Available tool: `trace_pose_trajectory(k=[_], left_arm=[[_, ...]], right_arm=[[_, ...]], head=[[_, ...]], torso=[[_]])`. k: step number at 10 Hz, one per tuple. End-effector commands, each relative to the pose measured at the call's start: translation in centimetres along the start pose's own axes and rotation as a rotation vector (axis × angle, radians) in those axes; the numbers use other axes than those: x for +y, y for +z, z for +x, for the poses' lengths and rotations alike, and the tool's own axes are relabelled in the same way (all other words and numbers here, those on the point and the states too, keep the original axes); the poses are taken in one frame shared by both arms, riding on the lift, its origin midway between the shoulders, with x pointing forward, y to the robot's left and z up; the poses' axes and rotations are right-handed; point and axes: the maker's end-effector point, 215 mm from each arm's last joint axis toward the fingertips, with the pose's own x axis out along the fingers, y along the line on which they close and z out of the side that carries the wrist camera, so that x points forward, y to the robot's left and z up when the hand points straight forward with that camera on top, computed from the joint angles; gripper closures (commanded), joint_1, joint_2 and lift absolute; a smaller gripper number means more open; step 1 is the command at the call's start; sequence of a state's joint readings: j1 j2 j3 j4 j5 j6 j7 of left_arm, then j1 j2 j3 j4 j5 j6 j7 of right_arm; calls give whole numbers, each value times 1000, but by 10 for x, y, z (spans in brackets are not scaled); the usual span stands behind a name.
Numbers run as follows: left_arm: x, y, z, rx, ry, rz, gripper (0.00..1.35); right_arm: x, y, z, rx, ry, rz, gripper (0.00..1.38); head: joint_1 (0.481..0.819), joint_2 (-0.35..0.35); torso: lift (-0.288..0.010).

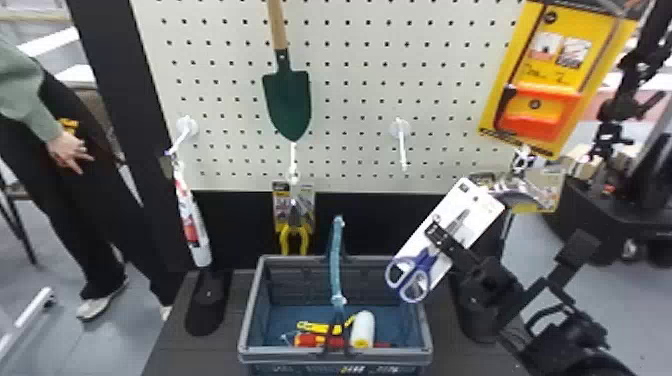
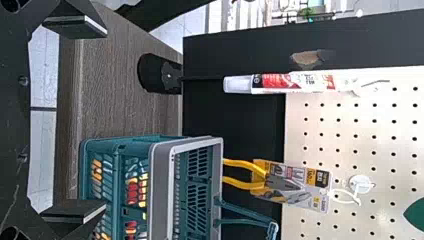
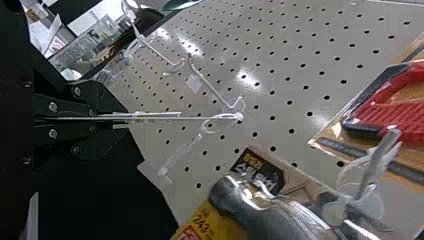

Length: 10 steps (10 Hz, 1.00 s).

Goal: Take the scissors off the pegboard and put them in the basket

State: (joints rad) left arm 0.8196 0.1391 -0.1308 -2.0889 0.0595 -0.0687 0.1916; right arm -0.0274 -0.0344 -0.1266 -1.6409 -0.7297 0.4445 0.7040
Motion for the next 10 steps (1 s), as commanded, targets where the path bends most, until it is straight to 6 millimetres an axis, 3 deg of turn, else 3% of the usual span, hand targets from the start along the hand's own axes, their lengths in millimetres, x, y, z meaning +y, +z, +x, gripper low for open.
trace_pose_trajectory(k=[1, 10], left_arm=[[-1, -1, 0, 1, -2, -1, 102], [-1, 0, 4, -6, -6, -1, 101]], right_arm=[[-1, -12, 3, 3, 3, 27, 1288], [6, -72, 41, 28, 38, 155, 1286]], head=[[549, 0], [549, 0]], torso=[[-100], [-100]])
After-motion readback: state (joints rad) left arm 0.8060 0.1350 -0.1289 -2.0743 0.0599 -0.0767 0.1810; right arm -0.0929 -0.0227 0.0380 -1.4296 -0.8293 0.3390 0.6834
